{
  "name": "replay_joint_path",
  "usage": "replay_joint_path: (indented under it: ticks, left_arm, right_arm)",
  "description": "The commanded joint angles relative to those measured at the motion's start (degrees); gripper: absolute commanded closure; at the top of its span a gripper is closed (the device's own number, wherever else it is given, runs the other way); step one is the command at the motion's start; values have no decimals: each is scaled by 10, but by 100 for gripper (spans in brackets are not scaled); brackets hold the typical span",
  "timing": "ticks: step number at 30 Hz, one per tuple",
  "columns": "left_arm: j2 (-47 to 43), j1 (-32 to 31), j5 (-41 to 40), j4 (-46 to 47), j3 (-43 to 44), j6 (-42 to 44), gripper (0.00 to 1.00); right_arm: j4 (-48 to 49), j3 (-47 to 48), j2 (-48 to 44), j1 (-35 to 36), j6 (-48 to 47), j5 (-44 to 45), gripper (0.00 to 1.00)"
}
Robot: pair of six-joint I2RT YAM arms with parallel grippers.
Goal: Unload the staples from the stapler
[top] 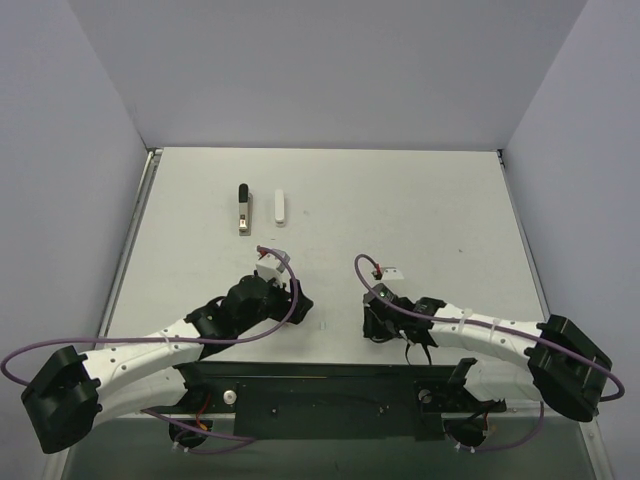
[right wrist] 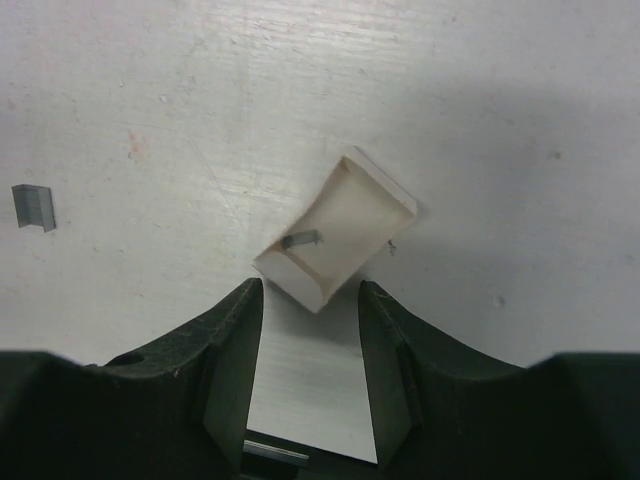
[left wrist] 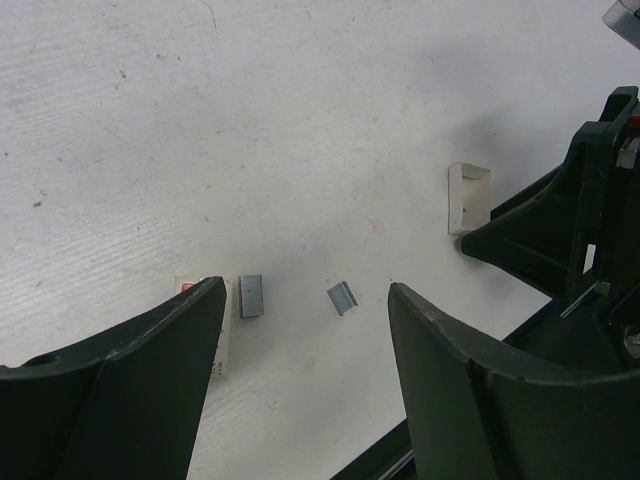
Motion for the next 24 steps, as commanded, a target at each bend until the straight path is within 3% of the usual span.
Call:
replay_joint_path:
  ticks: [1,24]
  left_arm:
    - [2,-4,-7,5,5,-6,23]
    - [-1,-4,-14,-4,5,-1,23]
  right_arm:
    - [-1,11,42,4,-19,-12,61]
    - [52,94,167,11,15,15,60]
